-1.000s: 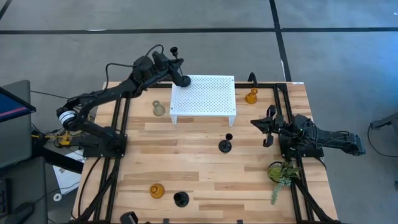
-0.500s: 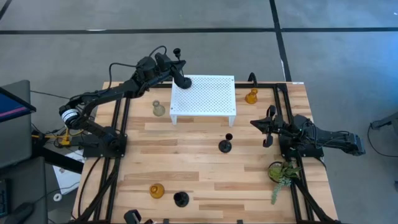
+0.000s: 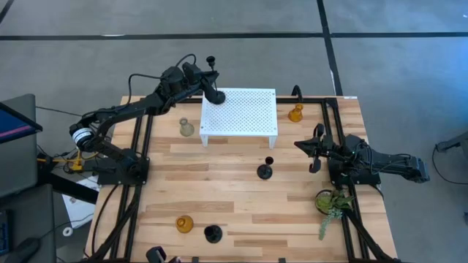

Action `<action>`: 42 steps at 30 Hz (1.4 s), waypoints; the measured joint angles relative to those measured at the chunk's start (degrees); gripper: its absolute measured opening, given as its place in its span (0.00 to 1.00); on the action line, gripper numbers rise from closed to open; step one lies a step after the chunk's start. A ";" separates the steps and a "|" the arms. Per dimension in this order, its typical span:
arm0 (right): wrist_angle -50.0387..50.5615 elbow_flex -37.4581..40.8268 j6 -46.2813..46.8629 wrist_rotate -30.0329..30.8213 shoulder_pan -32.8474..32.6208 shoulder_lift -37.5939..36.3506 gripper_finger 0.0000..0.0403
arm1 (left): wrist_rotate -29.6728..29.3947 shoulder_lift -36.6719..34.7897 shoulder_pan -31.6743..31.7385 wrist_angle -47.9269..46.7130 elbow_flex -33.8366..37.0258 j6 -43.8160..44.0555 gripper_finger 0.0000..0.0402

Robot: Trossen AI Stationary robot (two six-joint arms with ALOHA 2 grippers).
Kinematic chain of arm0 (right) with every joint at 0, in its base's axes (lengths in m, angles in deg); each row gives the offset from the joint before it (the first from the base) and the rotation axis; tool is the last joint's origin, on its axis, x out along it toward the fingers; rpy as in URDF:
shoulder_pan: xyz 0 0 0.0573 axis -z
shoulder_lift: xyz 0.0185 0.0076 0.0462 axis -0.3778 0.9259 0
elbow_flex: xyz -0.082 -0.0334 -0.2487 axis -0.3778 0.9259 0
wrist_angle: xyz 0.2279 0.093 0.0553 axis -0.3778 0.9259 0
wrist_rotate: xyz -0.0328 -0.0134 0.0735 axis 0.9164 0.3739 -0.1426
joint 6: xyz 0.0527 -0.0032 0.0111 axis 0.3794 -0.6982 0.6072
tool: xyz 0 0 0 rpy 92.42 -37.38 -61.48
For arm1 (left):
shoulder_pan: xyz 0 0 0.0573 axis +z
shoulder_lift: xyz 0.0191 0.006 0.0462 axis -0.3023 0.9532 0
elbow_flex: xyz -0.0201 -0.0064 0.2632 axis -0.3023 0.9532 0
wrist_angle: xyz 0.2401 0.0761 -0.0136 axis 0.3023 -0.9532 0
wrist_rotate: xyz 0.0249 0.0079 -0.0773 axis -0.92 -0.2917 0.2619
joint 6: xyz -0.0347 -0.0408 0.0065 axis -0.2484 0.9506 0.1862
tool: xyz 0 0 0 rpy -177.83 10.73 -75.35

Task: Pick & Place candle stick holders
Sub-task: Put the top left black candle holder on the shelf

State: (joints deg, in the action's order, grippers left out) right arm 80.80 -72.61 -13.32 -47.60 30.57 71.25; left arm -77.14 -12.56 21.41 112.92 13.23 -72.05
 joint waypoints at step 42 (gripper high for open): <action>-0.02 0.00 0.00 0.00 0.01 0.00 0.00 | 0.02 -0.04 -0.07 0.15 0.02 -0.04 0.34</action>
State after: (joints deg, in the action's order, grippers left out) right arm 80.77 -72.61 -13.32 -47.60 30.58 71.25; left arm -77.12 -12.61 21.35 113.07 13.25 -72.09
